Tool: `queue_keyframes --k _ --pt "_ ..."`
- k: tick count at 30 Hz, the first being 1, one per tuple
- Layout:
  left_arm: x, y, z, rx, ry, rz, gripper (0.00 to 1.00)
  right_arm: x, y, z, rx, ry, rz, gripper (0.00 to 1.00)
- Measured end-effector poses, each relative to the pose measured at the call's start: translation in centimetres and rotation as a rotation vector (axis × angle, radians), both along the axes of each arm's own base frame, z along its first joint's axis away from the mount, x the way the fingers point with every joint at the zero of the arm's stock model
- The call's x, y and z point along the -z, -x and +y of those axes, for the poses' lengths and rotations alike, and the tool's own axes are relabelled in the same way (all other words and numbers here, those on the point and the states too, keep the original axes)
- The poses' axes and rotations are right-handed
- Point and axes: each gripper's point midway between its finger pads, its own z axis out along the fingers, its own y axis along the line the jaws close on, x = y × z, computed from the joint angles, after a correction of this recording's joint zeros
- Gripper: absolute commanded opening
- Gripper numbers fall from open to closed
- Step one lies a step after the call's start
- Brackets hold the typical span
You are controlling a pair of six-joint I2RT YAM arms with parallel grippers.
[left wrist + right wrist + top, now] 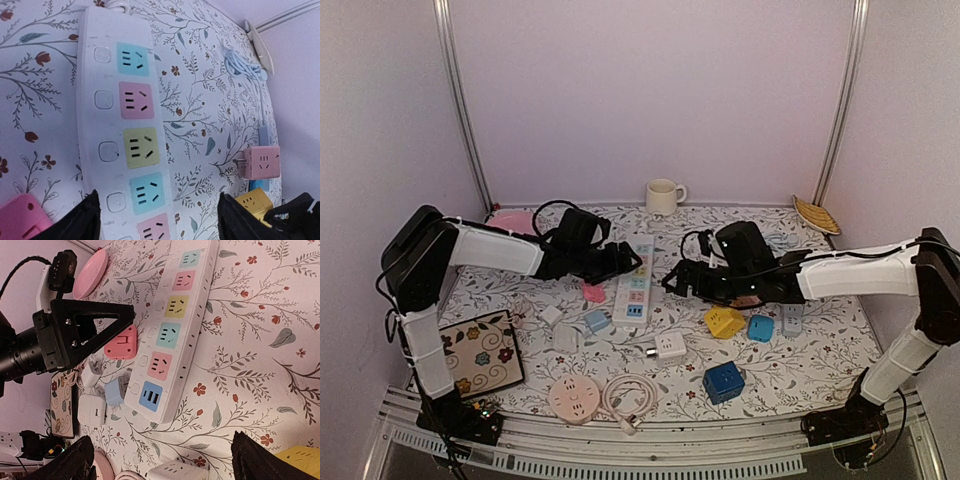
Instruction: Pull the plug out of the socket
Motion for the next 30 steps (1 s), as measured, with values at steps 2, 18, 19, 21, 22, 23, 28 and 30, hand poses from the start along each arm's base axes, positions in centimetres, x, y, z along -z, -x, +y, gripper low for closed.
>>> queue_keyframes --k 2,18,19,21,22,23,28,30 --pt "-0.8 0.0 0.0 0.001 0.002 -0.019 0.9 -0.9 -0.1 -0.5 0.015 0.004 -0.024 0.99" --pt "-9.4 3.2 4.4 -0.046 -0.048 -0.25 0.97 -5.5 -1.7 -9.2 0.223 0.14 -0.194 0.99" --pt "-9.6 3.5 5.2 -0.062 -0.068 -0.262 0.97 -5.4 -2.0 -10.6 0.256 0.158 -0.2 0.99" --pt "-10.1 3.9 7.3 -0.102 -0.107 -0.285 0.97 -5.2 -2.7 -13.7 0.334 0.197 -0.213 0.99" --pt "-10.3 4.1 8.1 -0.117 -0.12 -0.294 0.97 -5.1 -2.9 -14.9 0.364 0.212 -0.219 0.99" --pt "-10.5 4.2 9.3 -0.141 -0.137 -0.3 0.97 -5.1 -3.2 -16.2 0.395 0.227 -0.227 0.99" --pt "-10.0 3.9 16.2 -0.296 -0.223 -0.297 0.97 -5.4 -4.7 -21.5 0.525 0.308 -0.289 0.99" --pt "-9.3 4.1 18.7 -0.349 -0.256 -0.289 0.97 -5.4 -4.9 -22.7 0.556 0.341 -0.32 0.99"
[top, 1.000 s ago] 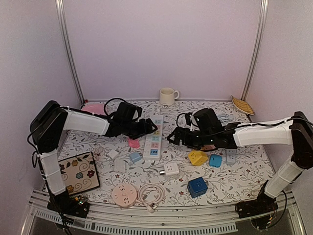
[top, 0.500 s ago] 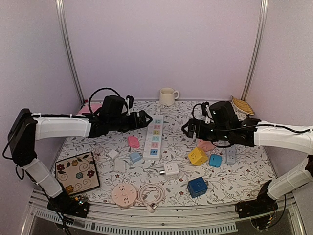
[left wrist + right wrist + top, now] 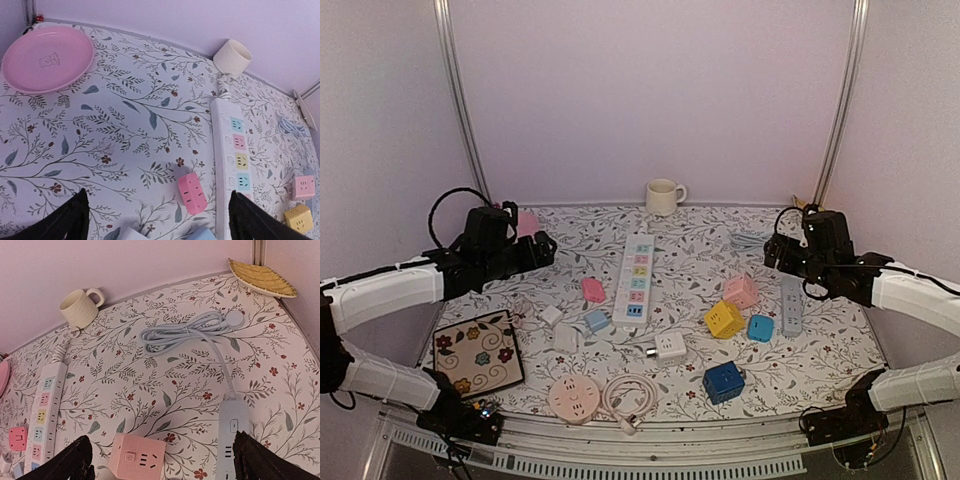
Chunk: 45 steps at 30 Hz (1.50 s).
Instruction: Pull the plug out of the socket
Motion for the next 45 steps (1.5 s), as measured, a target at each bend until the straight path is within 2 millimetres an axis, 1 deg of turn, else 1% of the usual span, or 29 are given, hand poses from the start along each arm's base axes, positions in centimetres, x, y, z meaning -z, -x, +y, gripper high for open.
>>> queue_keyframes --k 4,6,7,10,12,13,15,17,18,20,24,25,27,28,29,31,32,33,35,37,40,42,44,45 --pt "1.2 0.7 3.7 -0.078 -0.039 0.005 0.97 0.6 -0.4 -2.3 0.056 0.079 -0.053 1.0" --pt "1.6 0.9 5.4 -0.113 -0.061 0.001 0.97 1.2 -0.4 -3.9 0.097 0.118 -0.077 1.0" --pt "1.8 0.8 6.6 -0.136 -0.073 -0.006 0.97 1.5 -0.5 -4.9 0.122 0.132 -0.086 1.0" --pt "2.3 0.6 9.9 -0.197 -0.091 -0.023 0.97 2.7 -0.7 -9.8 0.25 0.181 -0.106 1.0" --pt "2.7 0.4 12.0 -0.217 -0.084 -0.044 0.97 3.2 -0.6 -12.6 0.326 0.2 -0.119 0.99" --pt "2.9 0.4 12.6 -0.217 -0.082 -0.057 0.97 3.4 -0.4 -14.1 0.366 0.208 -0.132 0.99" --pt "3.6 0.8 13.9 -0.215 -0.092 -0.091 0.97 3.8 0.0 -16.3 0.432 0.22 -0.161 0.99" --pt "4.3 1.4 14.4 -0.203 -0.116 -0.12 0.97 4.0 0.6 -17.8 0.479 0.232 -0.201 0.98" --pt "4.5 1.7 14.6 -0.2 -0.128 -0.129 0.97 4.1 0.9 -18.1 0.488 0.235 -0.23 0.98" --pt "4.3 1.8 14.7 -0.191 -0.151 -0.16 0.97 4.4 1.0 -18.1 0.486 0.245 -0.262 0.99" --pt "1.9 1.7 16.1 -0.236 -0.223 -0.275 0.97 5.2 0.2 -17.6 0.444 0.277 -0.317 0.98" --pt "1.5 1.8 16.5 -0.251 -0.239 -0.302 0.97 5.1 0.0 -17.5 0.434 0.281 -0.327 0.98" --pt "1.0 2.3 17.3 -0.293 -0.273 -0.362 0.97 3.9 -0.7 -17.0 0.404 0.288 -0.392 0.99" --pt "1.3 2.8 17.8 -0.317 -0.293 -0.391 0.97 3.4 -1.0 -16.8 0.395 0.292 -0.43 0.99" --pt "1.8 3.3 18.2 -0.333 -0.308 -0.401 0.97 3.2 -1.2 -16.6 0.384 0.299 -0.447 0.99" --pt "3.6 4.8 19.1 -0.373 -0.351 -0.413 0.97 3.3 -1.6 -15.8 0.33 0.322 -0.462 0.99" --pt "4.3 5.2 19.4 -0.385 -0.367 -0.41 0.97 3.0 -1.6 -15.4 0.308 0.331 -0.479 0.99" --pt "4.3 5.2 19.6 -0.39 -0.381 -0.413 0.97 2.8 -1.8 -15.1 0.286 0.341 -0.494 0.99" --pt "3.0 4.8 19.8 -0.408 -0.385 -0.473 0.97 2.4 -1.9 -14.5 0.249 0.348 -0.514 0.99" --pt "2.2 4.4 19.6 -0.403 -0.387 -0.514 0.97 2.1 -2.1 -14.1 0.221 0.352 -0.53 0.99" --pt "2.5 3.0 19.1 -0.37 -0.404 -0.516 0.97 2.1 -2.6 -13.9 0.183 0.347 -0.538 0.99" --pt "2.4 2.0 18.9 -0.355 -0.408 -0.526 0.97 2.7 -2.9 -14.0 0.167 0.348 -0.524 0.99" --pt "2.2 1.3 18.8 -0.352 -0.407 -0.551 0.97 3.0 -3.0 -13.8 0.151 0.345 -0.518 0.99" --pt "2.5 1.1 18.7 -0.353 -0.41 -0.558 0.97 3.0 -3.0 -13.8 0.147 0.344 -0.518 0.99"
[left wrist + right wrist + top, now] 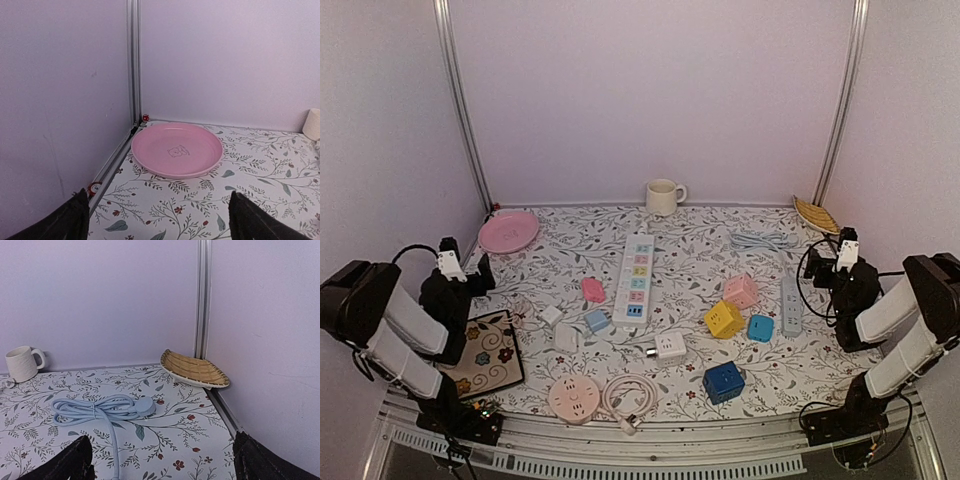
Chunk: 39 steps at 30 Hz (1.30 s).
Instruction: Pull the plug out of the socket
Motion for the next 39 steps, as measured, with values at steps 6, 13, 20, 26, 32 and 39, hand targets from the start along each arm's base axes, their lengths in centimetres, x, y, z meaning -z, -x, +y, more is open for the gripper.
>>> queue_keyframes --k 6,13,20,26,32,39 --pt "0.7 -0.8 -0.1 0.006 -0.022 0.01 0.97 -0.1 -0.1 0.4 -0.023 0.0 -0.005 0.99" --pt "-1.4 -3.6 -0.8 0.036 -0.044 -0.021 0.97 -0.2 -0.1 0.4 -0.027 -0.001 -0.008 0.99" --pt "-0.6 -3.7 -1.1 0.053 -0.057 0.012 0.97 -0.2 -0.1 0.5 -0.028 -0.001 -0.008 0.99" --pt "-0.5 -3.7 -1.2 0.06 -0.06 0.017 0.97 -0.2 -0.1 0.5 -0.029 -0.001 -0.008 0.99" --pt "-0.3 -3.8 -1.2 0.063 -0.06 0.027 0.97 -0.2 -0.1 0.5 -0.029 -0.001 -0.008 0.99" --pt "-0.2 -3.8 -1.2 0.063 -0.06 0.029 0.97 -0.2 -0.1 0.5 -0.029 -0.001 -0.008 0.99"
